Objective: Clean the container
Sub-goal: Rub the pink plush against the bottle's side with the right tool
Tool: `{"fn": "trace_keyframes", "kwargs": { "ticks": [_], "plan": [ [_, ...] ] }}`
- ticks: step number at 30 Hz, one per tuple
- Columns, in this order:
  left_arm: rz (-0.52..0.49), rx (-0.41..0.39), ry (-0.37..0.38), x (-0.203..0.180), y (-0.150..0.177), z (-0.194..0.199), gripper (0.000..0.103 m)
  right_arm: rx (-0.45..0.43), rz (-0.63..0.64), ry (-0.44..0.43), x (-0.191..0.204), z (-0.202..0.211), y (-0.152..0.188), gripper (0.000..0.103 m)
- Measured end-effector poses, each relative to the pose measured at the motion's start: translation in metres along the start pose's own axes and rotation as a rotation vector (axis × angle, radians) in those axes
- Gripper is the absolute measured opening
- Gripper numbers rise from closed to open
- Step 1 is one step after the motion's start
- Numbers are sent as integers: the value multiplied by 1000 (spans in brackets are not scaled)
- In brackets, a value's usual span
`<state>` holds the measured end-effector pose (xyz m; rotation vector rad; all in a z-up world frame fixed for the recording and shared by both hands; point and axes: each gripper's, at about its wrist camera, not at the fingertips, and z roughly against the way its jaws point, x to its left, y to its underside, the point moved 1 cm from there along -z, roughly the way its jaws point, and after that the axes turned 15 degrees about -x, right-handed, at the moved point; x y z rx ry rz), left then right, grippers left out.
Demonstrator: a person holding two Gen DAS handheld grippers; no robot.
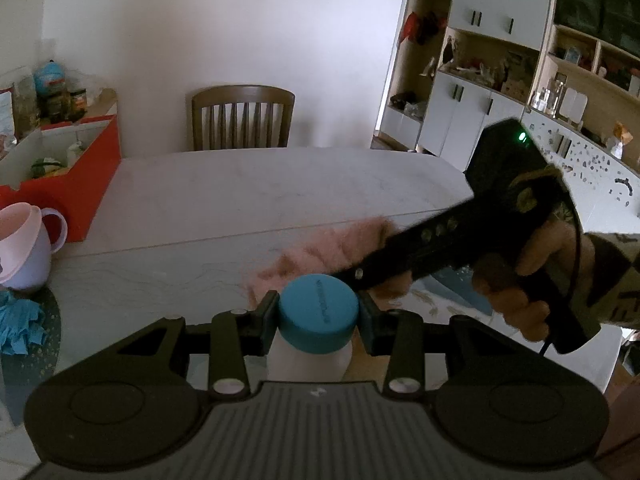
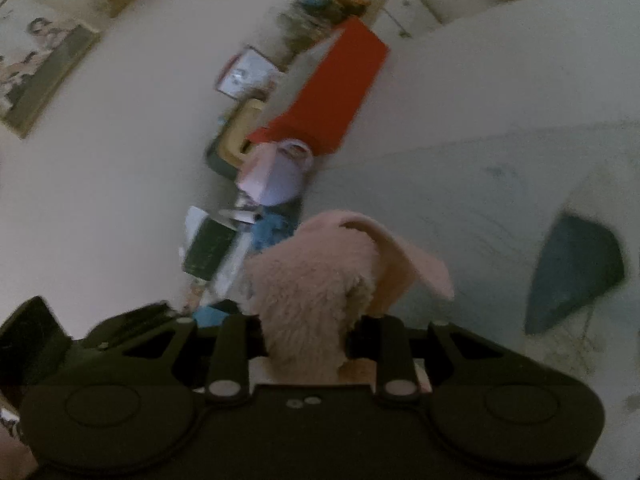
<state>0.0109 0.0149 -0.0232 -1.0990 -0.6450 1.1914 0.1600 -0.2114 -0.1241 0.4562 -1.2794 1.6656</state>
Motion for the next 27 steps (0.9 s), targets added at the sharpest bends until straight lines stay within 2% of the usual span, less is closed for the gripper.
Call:
{"fn": "trace_keyframes", "kwargs": {
  "ticks": [3,8,16,19,23,27],
  "plan": [
    [-4,1,0,0,1,1,40,40,17,56,-7,-4,10,26],
    [-4,2,-5,0,2,2,40,66,49,91,-11,-6,23,26],
    [15,17,-21,3,0,7,40,104,251,162,8,-8,34,25],
    [6,52,-19,2,-3,5,40,107,283,175,13,-9,34,26],
    [-28,146,-7,-2,-13,-2,40,105,287,179,13,-7,34,26],
    [-118,234,11,-8,-22,-6,40,101,283,175,11,-6,33,26]
  ]
}}
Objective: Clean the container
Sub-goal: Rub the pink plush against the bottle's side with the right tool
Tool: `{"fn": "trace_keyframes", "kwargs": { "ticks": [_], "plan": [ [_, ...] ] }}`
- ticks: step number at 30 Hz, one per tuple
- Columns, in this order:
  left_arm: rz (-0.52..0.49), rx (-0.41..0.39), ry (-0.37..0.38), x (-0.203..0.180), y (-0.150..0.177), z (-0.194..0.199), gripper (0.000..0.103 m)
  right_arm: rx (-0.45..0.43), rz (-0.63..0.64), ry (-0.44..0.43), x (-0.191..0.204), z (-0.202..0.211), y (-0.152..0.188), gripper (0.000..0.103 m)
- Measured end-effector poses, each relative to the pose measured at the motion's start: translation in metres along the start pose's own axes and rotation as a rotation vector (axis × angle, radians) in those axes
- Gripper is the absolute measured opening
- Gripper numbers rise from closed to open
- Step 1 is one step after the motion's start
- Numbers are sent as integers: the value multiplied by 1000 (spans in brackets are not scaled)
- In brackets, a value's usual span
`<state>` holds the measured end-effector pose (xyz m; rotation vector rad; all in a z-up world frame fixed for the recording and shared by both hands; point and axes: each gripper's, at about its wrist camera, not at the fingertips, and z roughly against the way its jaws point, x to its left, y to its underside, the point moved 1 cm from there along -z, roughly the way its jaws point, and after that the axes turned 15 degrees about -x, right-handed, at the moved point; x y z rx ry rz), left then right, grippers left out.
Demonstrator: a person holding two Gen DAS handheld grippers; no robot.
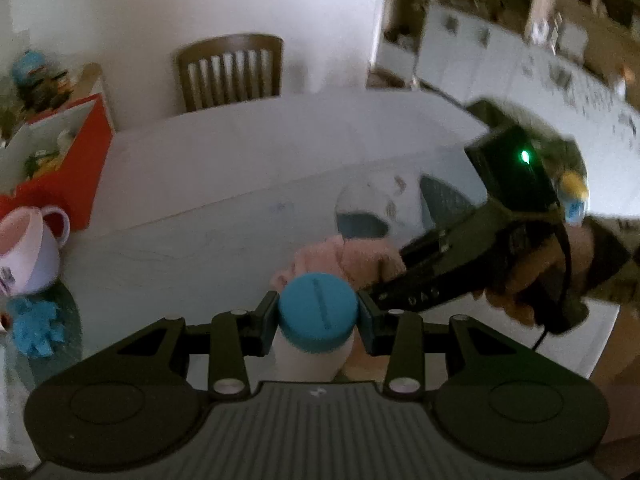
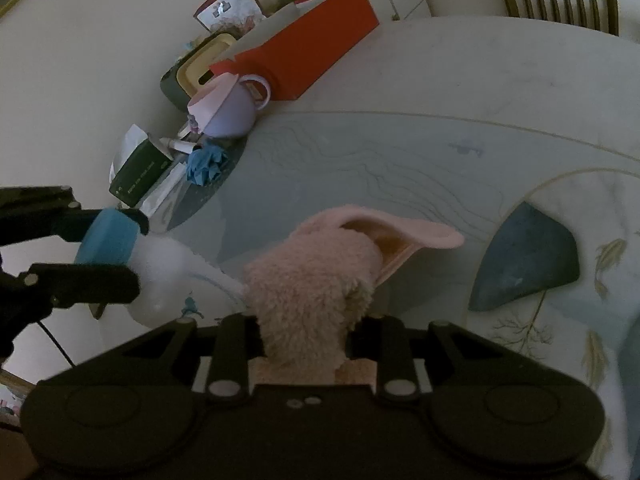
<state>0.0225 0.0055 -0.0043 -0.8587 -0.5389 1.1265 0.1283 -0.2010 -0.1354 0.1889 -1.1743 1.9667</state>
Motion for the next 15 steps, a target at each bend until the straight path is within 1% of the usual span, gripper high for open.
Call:
{"fn": "trace_keyframes", "kwargs": {
  "ticks": [2,4,7,13,15],
  "plan": [
    [-56,33,3,-2,-4,-1,40,-6,-4,0,0,0,1,26],
    [-92,78,25,-4,-9,-3,40,-9,-9,-3,-1,0,1,26],
    [-147,123,39,-7,-15,-9,40,-14,-10,-8,-2,-1,2,26],
    [-263,165,50,-17,-20,-17,40,-30,-15,-19,-3,2,1,26],
    [-266,167,55,-15,-19,-16,40,-50,-6,-26,0,8,-1,26]
  ]
}}
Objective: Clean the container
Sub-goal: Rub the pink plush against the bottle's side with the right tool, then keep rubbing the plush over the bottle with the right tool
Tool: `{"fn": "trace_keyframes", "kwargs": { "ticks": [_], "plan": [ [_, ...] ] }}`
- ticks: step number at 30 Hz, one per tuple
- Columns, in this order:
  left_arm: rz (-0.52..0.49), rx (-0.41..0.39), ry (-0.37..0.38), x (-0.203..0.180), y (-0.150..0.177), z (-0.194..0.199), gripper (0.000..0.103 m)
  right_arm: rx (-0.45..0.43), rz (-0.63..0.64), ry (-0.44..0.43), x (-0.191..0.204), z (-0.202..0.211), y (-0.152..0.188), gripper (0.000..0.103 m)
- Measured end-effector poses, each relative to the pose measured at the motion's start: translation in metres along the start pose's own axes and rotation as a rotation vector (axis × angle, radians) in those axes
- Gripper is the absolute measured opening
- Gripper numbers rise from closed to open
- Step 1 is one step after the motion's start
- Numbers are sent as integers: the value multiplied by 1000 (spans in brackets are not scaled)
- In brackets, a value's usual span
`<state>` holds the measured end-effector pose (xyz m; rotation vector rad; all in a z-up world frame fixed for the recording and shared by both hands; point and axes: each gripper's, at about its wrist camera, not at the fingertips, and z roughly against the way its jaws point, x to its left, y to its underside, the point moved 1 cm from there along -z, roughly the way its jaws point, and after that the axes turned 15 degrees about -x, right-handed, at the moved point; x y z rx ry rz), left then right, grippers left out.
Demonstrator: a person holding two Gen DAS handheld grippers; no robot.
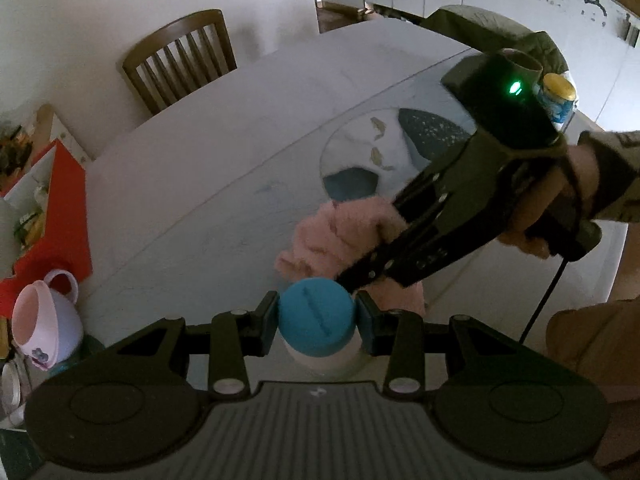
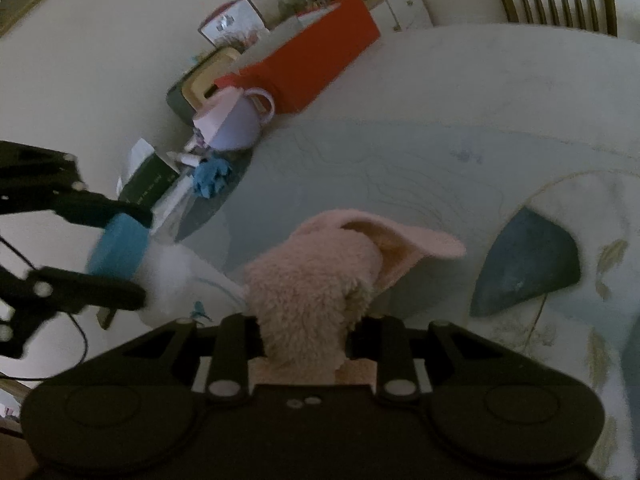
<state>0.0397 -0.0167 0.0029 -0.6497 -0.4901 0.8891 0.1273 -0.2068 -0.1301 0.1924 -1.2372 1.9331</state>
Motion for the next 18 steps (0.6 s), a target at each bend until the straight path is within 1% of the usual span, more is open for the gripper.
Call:
{"fn": "trace_keyframes", "kwargs": {
  "ticks": [2,6,8,10,13,18],
  "plan": [
    [-6,-2,6,0,2,2,40,-32,9,-19,5,10,-8,26],
    [-16,-7,10,-2,5,4,39,-76,40,-116,20,28,-28,26],
    [-12,-15,7,-1,7,5,39,-90,28,-171,25,33,-36,26],
    [-1,-24,4,0,10,6,39,-95,9,-206,27,35,-42,26],
    [9,-35,1,1,12,8,39,-85,7,-212,27,32,-43,26],
    [24,-49,-4,-1,17,11,39,-61,-41,-208,20,24,-37,25]
  ]
}}
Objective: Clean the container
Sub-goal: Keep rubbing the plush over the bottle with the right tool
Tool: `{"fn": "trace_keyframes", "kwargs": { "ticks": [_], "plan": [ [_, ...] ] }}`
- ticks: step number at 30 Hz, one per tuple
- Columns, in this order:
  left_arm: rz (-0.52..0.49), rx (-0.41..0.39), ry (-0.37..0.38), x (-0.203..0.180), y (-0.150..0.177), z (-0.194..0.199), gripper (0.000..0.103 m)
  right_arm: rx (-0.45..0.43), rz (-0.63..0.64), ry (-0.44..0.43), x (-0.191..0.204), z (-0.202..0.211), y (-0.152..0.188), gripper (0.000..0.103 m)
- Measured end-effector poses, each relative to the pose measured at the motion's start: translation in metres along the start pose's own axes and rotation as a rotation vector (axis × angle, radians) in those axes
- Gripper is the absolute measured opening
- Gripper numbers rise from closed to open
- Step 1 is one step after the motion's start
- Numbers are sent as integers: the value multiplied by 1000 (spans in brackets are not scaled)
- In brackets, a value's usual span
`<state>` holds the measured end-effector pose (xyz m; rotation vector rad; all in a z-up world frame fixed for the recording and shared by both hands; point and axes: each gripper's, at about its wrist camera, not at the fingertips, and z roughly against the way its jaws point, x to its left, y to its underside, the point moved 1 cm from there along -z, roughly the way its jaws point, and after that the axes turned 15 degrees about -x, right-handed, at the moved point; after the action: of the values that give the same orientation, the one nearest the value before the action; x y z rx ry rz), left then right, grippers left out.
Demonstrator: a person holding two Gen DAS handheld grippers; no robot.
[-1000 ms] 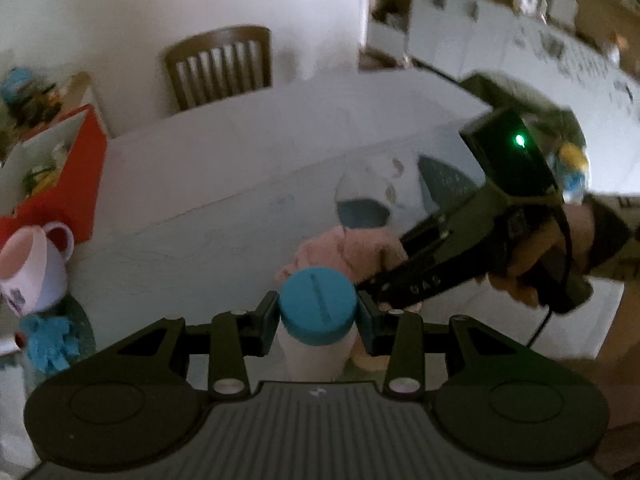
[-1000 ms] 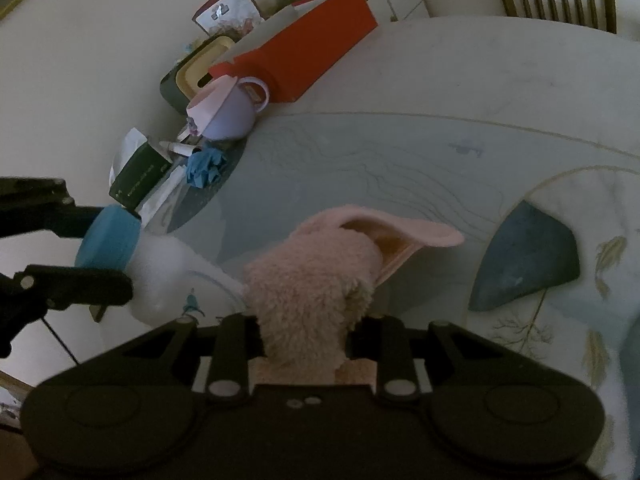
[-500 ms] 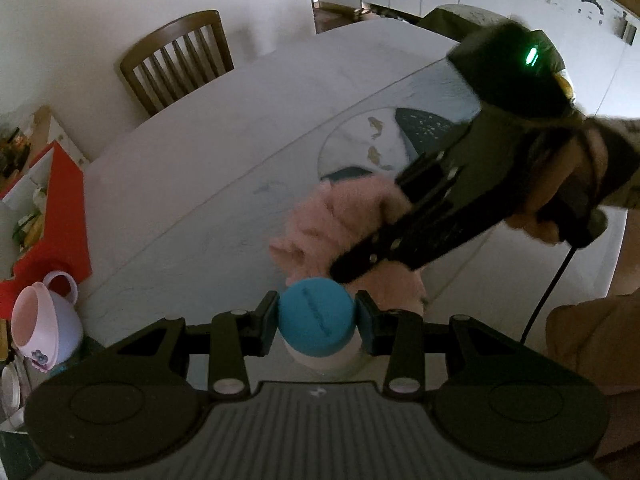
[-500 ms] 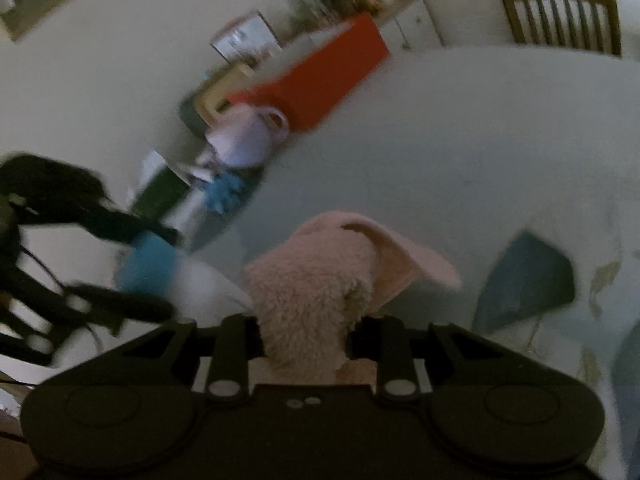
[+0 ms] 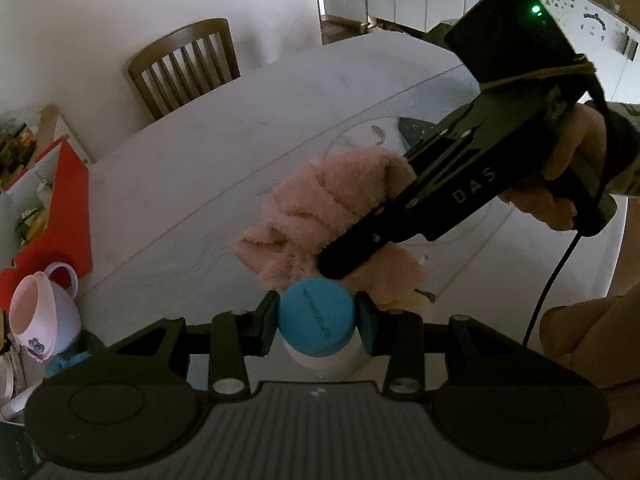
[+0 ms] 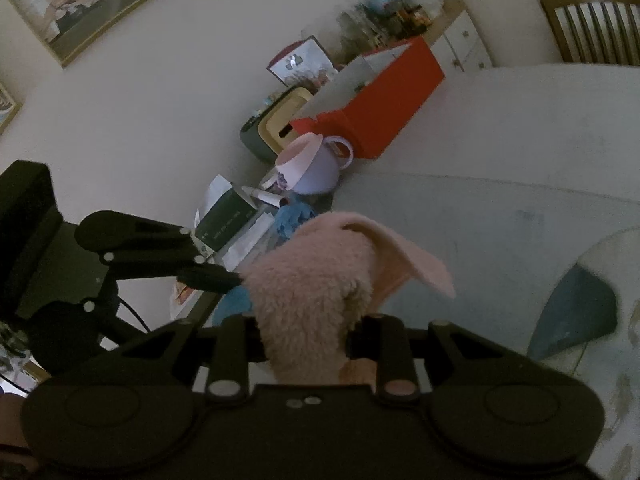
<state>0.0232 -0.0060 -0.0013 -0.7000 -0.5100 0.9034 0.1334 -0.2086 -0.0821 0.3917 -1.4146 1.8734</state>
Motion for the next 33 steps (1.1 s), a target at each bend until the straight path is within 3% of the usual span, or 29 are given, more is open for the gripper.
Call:
{"fn": "trace_keyframes", "kwargs": {
  "ticks": [5,14,18,22,27,33],
  "plan": [
    [17,-19,-9,0,5,3,39,33,-9,44,-6,-10,9,25],
    [48,-45,-16,3,10,7,39,170,87,158,-16,-28,44,25],
    [62,-56,-17,5,12,7,39,160,122,178,-10,-21,40,25],
    [70,-63,-12,6,13,8,39,65,94,122,0,1,17,25],
    [76,-68,-10,9,14,8,39,-3,-22,-69,8,18,6,26],
    [76,-63,-14,8,14,8,39,34,-86,-30,-8,4,23,26]
  ]
}}
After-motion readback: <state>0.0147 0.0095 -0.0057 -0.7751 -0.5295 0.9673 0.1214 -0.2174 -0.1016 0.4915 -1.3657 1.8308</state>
